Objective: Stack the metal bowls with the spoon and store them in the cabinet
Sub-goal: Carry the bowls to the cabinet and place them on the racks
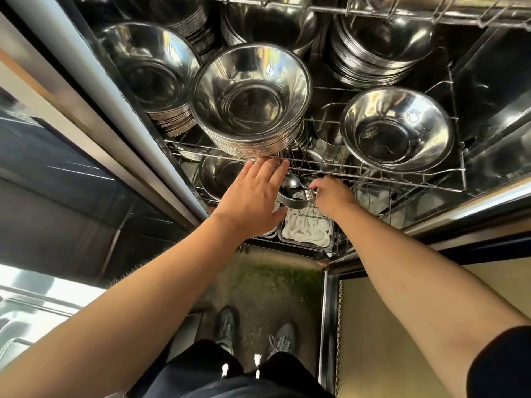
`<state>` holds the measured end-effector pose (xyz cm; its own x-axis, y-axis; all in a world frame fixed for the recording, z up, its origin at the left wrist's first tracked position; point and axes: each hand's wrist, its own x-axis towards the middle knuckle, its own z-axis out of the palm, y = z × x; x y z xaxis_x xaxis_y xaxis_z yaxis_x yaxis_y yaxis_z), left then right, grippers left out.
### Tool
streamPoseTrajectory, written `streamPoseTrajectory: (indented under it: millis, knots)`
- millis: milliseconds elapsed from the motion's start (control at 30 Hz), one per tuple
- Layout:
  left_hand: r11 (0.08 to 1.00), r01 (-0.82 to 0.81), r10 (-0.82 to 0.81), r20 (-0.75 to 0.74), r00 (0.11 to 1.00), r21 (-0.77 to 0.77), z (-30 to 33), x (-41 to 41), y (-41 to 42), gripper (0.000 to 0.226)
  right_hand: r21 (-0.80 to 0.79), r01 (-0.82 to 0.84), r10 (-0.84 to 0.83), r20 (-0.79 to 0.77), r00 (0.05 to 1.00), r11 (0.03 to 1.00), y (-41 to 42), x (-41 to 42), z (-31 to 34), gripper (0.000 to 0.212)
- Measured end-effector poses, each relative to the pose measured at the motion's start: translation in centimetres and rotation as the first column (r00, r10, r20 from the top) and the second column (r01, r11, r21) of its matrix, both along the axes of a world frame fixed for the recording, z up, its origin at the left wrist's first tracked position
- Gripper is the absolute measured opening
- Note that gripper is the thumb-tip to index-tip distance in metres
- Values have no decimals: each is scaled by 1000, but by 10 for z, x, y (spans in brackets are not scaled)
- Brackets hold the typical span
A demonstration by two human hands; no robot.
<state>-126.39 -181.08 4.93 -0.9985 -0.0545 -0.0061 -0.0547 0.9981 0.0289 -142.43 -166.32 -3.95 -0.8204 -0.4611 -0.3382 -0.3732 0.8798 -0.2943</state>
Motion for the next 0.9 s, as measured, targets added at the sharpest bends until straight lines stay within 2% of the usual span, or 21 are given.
streamPoseTrajectory:
  millis: [100,233,600,900]
  knots:
    - [1000,-5,5,0,1000,-4,0,0,1,92,-24,7,-6,11,1000,1000,-3,0,-1,54]
    - [1000,-7,7,3,1000,4,0,0,2,92,-66,-70,72,35,997,995,-8,0,-1,42]
    - [1000,-12,12,2,1000,6,5,-1,4,91,31,-105,107,-43,993,994,0,5,4,66]
    - [999,-31,33,-52,998,36,21,-14,19,74,27,-143,145,-169,975,989,22,27,48,58]
